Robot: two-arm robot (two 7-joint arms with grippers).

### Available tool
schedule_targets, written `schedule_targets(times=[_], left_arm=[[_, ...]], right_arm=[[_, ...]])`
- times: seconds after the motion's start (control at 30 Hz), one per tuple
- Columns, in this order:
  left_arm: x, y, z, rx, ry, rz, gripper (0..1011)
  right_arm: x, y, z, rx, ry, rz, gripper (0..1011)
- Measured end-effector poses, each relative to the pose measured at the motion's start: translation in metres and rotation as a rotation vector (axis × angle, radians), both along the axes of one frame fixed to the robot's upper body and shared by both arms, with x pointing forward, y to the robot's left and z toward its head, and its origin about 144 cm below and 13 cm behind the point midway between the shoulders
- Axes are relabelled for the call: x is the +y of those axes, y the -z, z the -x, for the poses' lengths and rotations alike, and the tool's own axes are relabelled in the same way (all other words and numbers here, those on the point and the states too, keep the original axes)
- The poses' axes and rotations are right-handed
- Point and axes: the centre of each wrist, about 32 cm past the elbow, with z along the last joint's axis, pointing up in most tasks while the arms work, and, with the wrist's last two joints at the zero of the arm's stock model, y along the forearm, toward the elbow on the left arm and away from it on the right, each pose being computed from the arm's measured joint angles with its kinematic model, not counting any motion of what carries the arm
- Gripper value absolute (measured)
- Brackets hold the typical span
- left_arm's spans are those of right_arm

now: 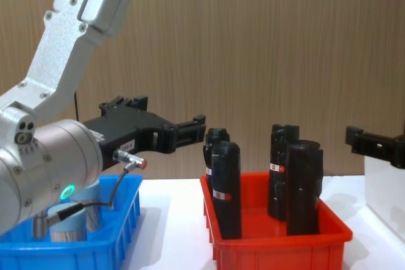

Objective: Pick the cotton swabs from the blue box and place them into the white box.

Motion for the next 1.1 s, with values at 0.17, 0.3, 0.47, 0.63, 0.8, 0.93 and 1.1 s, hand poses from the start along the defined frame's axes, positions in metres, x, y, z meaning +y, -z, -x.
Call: schedule_targets(times=[0.17,0.3,0.47,0.63,0.8,0.93,1.1], left_arm=[[0.0,0.0,0.0,0.0,0.0,0.0,1000],[0.0,0.0,0.0,0.0,0.0,0.0,999],[0.0,0.0,0.0,0.0,0.0,0.0,1000],[0.0,0.0,0.0,0.0,0.0,0.0,1000],[0.0,0.0,0.0,0.0,0.0,0.0,1000],[0.0,0.0,0.0,0.0,0.0,0.0,1000],[0.0,0.0,0.0,0.0,0.0,0.0,1000]], right_arm=[[0.0,0.0,0.0,0.0,0.0,0.0,1001],[0.0,0.0,0.0,0.0,0.0,0.0,1001],[0.0,0.0,0.0,0.0,0.0,0.0,1001],[0.0,0.0,0.0,0.0,0.0,0.0,1001],[0.0,0.0,0.0,0.0,0.0,0.0,1001],[0.0,0.0,0.0,0.0,0.0,0.0,1001],[0.0,0.0,0.0,0.0,0.0,0.0,1001]])
